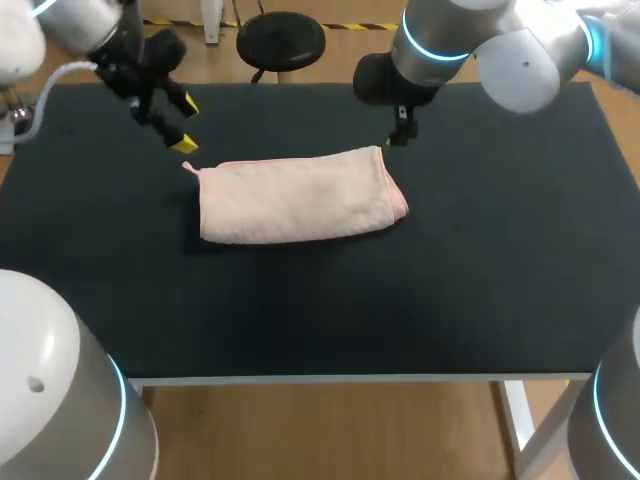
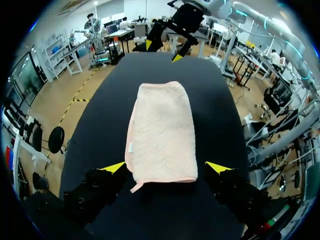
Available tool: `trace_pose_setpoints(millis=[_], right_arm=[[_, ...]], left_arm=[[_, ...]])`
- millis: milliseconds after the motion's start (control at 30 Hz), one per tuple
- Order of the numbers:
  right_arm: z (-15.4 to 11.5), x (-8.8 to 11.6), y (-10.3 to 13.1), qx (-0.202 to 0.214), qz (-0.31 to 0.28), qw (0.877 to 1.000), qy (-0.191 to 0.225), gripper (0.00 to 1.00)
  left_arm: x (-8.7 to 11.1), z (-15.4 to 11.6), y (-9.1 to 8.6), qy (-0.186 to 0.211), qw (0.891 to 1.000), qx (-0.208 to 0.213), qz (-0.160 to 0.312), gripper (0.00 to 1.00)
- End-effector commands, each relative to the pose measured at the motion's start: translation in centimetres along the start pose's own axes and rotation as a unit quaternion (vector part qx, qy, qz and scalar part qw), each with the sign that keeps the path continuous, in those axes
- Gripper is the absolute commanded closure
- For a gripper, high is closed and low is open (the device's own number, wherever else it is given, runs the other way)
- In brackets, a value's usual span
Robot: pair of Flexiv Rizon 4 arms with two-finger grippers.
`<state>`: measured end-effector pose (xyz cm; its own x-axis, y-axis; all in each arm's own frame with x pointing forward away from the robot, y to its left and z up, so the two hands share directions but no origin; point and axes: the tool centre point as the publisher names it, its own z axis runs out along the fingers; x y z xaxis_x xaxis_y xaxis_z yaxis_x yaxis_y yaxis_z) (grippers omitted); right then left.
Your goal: Fold the towel
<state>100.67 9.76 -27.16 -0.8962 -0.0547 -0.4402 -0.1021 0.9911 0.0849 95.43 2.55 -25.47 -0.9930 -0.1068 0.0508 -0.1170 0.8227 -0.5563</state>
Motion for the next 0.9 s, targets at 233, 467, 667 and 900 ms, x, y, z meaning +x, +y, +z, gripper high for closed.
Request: trace_pose_setpoints(millis=[233,467,667,900], right_arm=[[-1.7,0.8,0.2,0.020,-0.121,0.992,0.003,0.00],[-1.8,-0.5,-0.7,0.012,-0.041,0.999,0.011,0.00],[-1.7,-0.8,-3.0,-0.109,0.316,0.934,0.129,0.00],[-1.1,0.7,-2.9,-0.177,0.500,0.830,0.171,0.00]], left_arm=[[0.7,-0.1,0.5,-0.002,0.996,0.089,0.010,0.00],[0.7,-0.1,0.5,-0.002,0.996,0.089,0.010,0.00],[0.7,-0.1,0.5,-0.002,0.996,0.089,0.010,0.00],[0.7,-0.1,0.5,-0.002,0.996,0.089,0.010,0.00]])
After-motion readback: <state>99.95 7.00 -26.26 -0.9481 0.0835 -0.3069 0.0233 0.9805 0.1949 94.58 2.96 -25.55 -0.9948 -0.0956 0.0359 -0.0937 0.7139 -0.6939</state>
